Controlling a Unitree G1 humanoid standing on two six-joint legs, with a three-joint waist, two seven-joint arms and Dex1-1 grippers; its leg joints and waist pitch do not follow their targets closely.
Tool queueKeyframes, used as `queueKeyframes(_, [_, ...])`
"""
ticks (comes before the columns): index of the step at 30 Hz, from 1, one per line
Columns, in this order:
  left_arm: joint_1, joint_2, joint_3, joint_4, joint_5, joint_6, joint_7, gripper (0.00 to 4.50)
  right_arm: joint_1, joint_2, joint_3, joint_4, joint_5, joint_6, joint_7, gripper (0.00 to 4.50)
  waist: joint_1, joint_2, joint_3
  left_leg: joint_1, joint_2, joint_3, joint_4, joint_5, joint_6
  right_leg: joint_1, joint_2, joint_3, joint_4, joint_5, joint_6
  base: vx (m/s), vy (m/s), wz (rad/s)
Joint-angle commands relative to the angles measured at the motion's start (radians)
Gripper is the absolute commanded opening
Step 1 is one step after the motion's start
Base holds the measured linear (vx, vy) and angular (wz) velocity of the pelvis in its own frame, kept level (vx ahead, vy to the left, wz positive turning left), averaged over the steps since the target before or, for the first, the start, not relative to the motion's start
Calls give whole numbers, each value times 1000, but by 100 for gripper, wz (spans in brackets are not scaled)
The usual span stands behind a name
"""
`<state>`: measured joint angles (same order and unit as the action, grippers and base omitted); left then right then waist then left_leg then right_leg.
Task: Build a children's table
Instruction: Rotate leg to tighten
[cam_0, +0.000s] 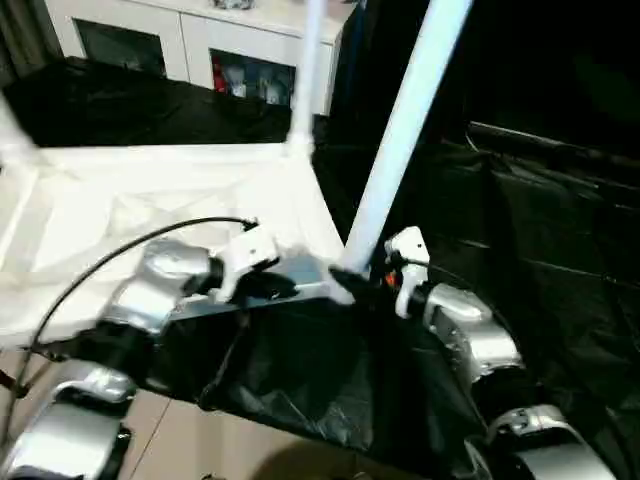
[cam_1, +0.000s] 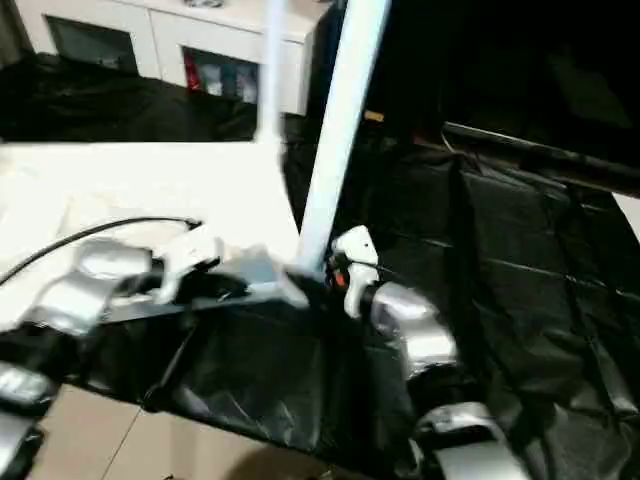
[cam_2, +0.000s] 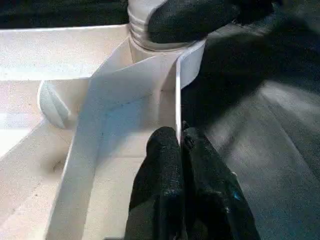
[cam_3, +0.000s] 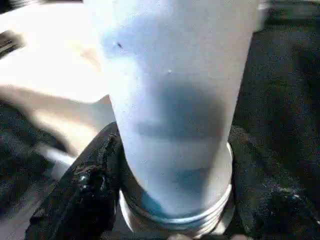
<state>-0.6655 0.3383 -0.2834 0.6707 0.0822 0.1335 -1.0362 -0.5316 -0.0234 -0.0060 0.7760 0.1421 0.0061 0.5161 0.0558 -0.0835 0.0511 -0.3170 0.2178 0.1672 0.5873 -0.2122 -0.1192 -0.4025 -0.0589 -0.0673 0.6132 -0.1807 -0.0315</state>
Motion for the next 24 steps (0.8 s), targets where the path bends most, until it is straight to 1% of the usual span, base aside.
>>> queueKeyframes(1, [-7,-66,-55,38,18,12,52,0,-9,51,35,56,-35,19,-79,269,-1,31,-45,-2,9,-9,-83,-325,-24,32,-78,43,-106,-524,-104,0,0,0])
queueKeyframes(2, [-17,-98,-54,56,19,21,87,0,-21,85,34,65,-38,0,-118,269,-2,37,-46,-4,9,-8,-83,-324,-21,31,-78,46,-111,-523,-95,0,0,0])
queueKeyframes(3, [-20,-107,-53,62,20,24,98,0,-24,93,36,66,-39,-9,-124,304,0,34,-46,-3,7,-8,-82,-317,-16,31,-78,45,-111,-522,-92,0,0,0])
queueKeyframes(4, [-22,-113,-53,66,20,25,106,0,-25,98,37,66,-41,-14,-128,324,2,34,-46,-4,6,-8,-82,-313,-11,31,-77,46,-110,-523,-90,0,0,0])
queueKeyframes(5, [-26,-124,-55,76,27,24,121,0,-26,109,36,60,-43,-22,-136,338,3,38,-47,-5,7,-9,-83,-310,-3,31,-77,46,-110,-526,-87,0,0,0])
queueKeyframes(6, [-29,-132,-56,84,33,22,132,0,-26,115,32,52,-40,-25,-135,342,3,42,-48,-4,7,-7,-83,-310,1,30,-76,47,-112,-515,-88,0,0,0])
queueKeyframes(7, [-31,-137,-55,90,39,21,138,0,-26,118,26,46,-37,-26,-137,348,4,42,-48,-4,8,-7,-83,-307,3,29,-76,48,-111,-505,-91,0,0,0])
queueKeyframes(8, [-31,-139,-53,93,42,19,141,0,-23,114,23,39,-32,-25,-124,360,5,43,-49,-5,8,-6,-83,-302,7,31,-74,49,-108,-482,-99,0,0,0])
queueKeyframes(9, [-33,-141,-49,101,45,14,143,0,-20,103,26,33,-36,-30,-116,372,4,44,-50,-8,8,-5,-84,-291,11,33,-73,49,-106,-460,-105,0,0,0])
queueKeyframes(10, [-32,-138,-47,104,47,7,140,0,-14,88,30,24,-39,-31,-99,382,4,48,-51,-8,9,-5,-85,-288,11,33,-74,50,-105,-450,-108,0,0,0])
queueKeyframes(11, [-28,-125,-46,101,45,-9,120,0,-4,56,47,1,-40,-24,-42,391,4,47,-50,-9,9,-5,-85,-286,15,35,-72,49,-105,-435,-113,0,0,0])
queueKeyframes(12, [-25,-115,-46,98,44,-21,105,0,3,35,58,-14,-40,-19,-2,398,5,47,-53,-11,10,-4,-84,-275,22,39,-73,51,-102,-406,-123,0,0,0])
queueKeyframes(13, [-21,-102,-46,93,41,-36,87,0,14,5,76,-41,-42,-16,53,398,6,46,-53,-12,10,-3,-83,-268,26,39,-73,51,-100,-391,-129,0,0,0])
queueKeyframes(14, [-13,-86,-43,87,29,-71,55,0,21,-33,84,-67,-32,-7,123,398,8,33,-55,-17,11,0,-81,-228,39,44,-74,53,-95,-345,-140,0,0,0])
queueKeyframes(16, [-9,-77,-40,84,22,-94,36,0,25,-58,86,-82,-24,-1,164,398,12,36,-57,-19,12,0,-80,-198,51,48,-74,53,-89,-301,-153,0,0,0])
queueKeyframes(17, [6,-50,-26,66,-2,-107,-18,0,16,-119,90,-90,-16,-6,264,398,9,22,-60,-22,12,4,-76,-164,61,50,-75,54,-82,-247,-170,0,0,0])
queueKeyframes(18, [12,-38,-24,55,-10,-104,-42,0,10,-140,94,-85,-16,-11,301,398,12,28,-63,-26,12,3,-73,-127,73,56,-76,53,-72,-193,-189,0,0,0])
queueKeyframes(19, [24,-20,-25,32,-21,-99,-80,0,2,-162,101,-77,-22,-21,339,398,12,30,-64,-27,13,4,-71,-106,78,56,-77,53,-68,-158,-199,0,0,0])
queueKeyframes(20, [34,-7,-27,14,-28,-97,-111,0,-3,-178,108,-70,-28,-30,366,398,9,31,-65,-27,15,6,-70,-79,88,56,-75,53,-61,-98,-222,0,0,0])
queueKeyframes(21, [47,14,-32,-13,-37,-93,-148,0,-9,-198,118,-72,-28,-28,409,398,7,26,-70,-29,14,6,-66,-51,95,62,-74,51,-51,-38,-239,0,0,0])
queueKeyframes(22, [56,27,-34,-29,-42,-90,-171,0,-12,-210,125,-75,-28,-26,438,398,4,27,-70,-33,12,7,-64,-35,104,63,-73,52,-48,-10,-246,0,0,0])
queueKeyframes(23, [62,39,-37,-38,-40,-106,-184,0,-15,-226,134,-82,-25,-4,479,398,3,26,-70,-30,12,10,-62,-18,118,60,-71,52,-47,25,-257,0,0,0])
queueKeyframes(24, [68,49,-39,-45,-38,-118,-194,0,-17,-240,146,-92,-23,8,521,398,1,23,-69,-32,11,11,-60,-11,131,62,-71,51,-45,36,-263,0,0,0])
